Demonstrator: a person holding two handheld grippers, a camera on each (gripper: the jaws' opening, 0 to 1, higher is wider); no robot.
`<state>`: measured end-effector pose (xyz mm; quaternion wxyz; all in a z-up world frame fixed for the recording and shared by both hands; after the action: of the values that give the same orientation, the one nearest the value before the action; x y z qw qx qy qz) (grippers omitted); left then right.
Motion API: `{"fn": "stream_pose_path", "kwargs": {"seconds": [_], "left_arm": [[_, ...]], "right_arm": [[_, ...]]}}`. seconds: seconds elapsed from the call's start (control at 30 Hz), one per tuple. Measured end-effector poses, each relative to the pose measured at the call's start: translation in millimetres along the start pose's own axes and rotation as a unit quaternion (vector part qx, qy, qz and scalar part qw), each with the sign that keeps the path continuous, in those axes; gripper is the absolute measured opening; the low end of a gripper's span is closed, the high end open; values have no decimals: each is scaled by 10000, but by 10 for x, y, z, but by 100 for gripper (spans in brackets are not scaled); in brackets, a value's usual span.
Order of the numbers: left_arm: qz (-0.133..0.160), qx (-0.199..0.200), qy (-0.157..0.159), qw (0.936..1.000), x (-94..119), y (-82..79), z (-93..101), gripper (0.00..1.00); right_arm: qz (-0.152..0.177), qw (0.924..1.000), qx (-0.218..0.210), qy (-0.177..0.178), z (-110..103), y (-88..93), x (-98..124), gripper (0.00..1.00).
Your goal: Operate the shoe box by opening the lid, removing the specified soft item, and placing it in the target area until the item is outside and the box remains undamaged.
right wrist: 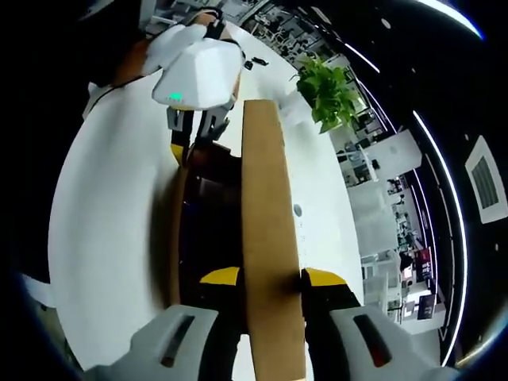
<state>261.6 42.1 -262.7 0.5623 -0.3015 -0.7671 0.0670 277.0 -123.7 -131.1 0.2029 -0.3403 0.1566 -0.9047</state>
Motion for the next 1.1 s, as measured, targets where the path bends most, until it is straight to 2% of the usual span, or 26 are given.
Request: {"fn": "stream_pose_path", "kwargs": {"seconds": [0.43, 0.47, 0.57, 0.77, 0.9, 1.1], "left_arm": [[82, 93, 27, 9999, -9, -1, -7, 8], [89, 104, 30, 9999, -10, -1, -6, 8], [106, 108, 38, 9999, -11, -1, -5, 8], [115, 122, 41, 9999, -10, -1, -3, 8], [121, 163, 37, 9998, -10, 0, -3, 8], [134, 180, 41, 9997, -9, 3, -1, 8]], "right_arm": [[-132, 9987, 295, 388, 159, -16, -22, 26], [-154, 9976, 360, 564, 222, -21, -19, 25], [-193, 9957, 501, 755, 297, -29, -23, 22], [-300, 9929, 651, 947, 356, -18, -65, 21], [-568, 9860, 1097, 1120, 383, -19, -112, 19], [-620, 9843, 1118, 1215, 416, -21, -116, 18]]}}
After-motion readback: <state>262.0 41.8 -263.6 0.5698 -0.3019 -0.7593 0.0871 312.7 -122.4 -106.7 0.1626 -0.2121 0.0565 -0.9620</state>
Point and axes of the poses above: the point that each gripper's makers call its tool centre point, and the gripper's own axes: x roughly backward along the fingers, z roughly to its right, y roughly out of its underside, the point moved 3 cm from there along x, roughly backward along the fingers, and after that the axes turned 11 degrees about z, right-handed, at the moved point
